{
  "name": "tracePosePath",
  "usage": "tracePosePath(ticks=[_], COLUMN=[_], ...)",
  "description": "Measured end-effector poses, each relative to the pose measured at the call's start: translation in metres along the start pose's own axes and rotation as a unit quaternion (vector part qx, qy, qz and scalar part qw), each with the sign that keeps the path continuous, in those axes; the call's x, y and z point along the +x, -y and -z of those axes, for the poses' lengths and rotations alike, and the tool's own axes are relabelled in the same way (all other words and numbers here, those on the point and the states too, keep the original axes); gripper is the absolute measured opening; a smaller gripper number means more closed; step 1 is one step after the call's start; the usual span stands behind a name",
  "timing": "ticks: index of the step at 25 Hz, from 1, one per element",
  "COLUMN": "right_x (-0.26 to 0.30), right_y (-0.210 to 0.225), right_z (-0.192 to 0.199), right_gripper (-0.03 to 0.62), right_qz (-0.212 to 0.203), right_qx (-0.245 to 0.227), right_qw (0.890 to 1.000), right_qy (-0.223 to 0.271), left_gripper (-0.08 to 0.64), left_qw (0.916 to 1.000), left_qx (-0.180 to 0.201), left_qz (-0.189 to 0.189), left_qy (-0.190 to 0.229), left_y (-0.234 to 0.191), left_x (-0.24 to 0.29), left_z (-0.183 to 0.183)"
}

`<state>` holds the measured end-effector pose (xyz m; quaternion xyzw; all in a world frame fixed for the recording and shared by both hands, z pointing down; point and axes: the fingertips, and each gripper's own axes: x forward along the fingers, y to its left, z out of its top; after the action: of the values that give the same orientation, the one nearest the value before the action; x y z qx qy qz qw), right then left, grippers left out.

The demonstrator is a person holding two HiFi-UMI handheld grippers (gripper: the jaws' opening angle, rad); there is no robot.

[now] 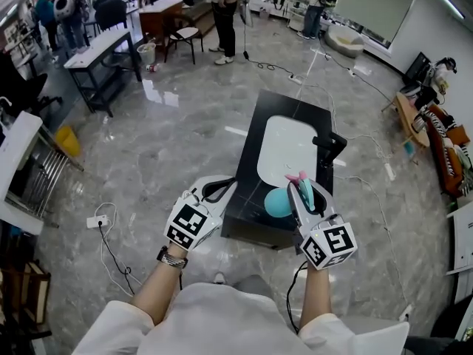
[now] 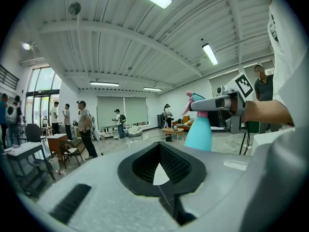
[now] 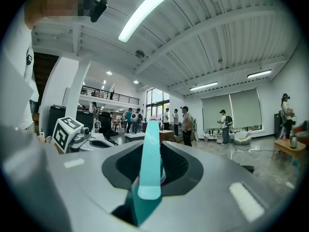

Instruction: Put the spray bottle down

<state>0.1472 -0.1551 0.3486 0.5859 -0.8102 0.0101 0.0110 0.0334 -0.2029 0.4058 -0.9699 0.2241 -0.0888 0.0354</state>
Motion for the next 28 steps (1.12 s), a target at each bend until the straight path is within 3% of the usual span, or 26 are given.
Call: tracePosePath(ticks=[22, 28], right_x=[0.18, 0.227], right_y=[0.087, 0.118], right_z=[0.051, 0.081], right_gripper=[0.101, 0.1], right_qz=[-0.077, -0.084], right_qx=[0.01, 0.027], right_qw=[0.997, 0.995], right_qy=[-0.027, -0.043], left_gripper=[0.006, 0.006], left_qw=[0.9953, 0.9948], left_qx=[-0.034, -0.036], left_qz=[-0.073, -0.068], left_qy=[-0.053, -0.068], left_y=[-0.106, -0.122], left_x=[0.089, 0.12], left_z=[0.044, 0.056])
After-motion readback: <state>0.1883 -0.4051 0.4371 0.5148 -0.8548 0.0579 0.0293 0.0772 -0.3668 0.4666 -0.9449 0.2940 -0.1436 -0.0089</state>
